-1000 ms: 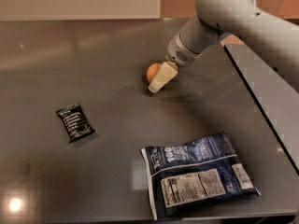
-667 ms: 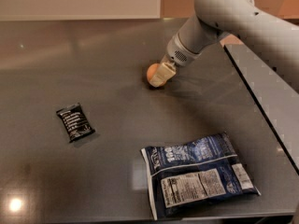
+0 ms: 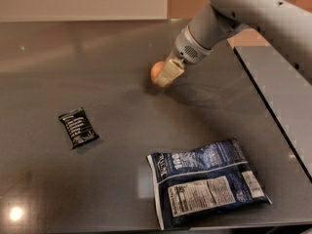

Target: Pick orange

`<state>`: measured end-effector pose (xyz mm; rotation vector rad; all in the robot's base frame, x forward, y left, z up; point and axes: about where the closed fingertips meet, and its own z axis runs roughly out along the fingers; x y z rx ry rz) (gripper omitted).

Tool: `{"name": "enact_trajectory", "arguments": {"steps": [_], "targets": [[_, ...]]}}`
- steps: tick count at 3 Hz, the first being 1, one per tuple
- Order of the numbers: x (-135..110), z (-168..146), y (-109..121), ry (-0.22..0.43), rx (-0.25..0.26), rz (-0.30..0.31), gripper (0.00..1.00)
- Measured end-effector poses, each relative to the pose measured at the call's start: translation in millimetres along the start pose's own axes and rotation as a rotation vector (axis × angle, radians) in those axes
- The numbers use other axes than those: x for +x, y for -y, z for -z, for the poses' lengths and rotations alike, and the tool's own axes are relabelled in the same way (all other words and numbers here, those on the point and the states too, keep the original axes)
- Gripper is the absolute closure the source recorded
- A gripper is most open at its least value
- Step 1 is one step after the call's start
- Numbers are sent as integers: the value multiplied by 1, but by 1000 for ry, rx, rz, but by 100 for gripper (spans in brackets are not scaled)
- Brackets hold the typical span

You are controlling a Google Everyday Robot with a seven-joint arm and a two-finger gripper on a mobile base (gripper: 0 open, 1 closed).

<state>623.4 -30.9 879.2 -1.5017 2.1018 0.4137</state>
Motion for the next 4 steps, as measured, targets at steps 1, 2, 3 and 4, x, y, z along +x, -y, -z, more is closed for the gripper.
{"name": "enact_trajectory", "arguments": {"steps": [1, 2, 3, 4], "targets": [[-16, 36, -14, 19, -10, 37, 100], [-34, 70, -24, 35, -29, 82, 100], [-58, 110, -37, 55, -59, 147, 100], [-58, 111, -37, 55, -59, 148, 100]]}}
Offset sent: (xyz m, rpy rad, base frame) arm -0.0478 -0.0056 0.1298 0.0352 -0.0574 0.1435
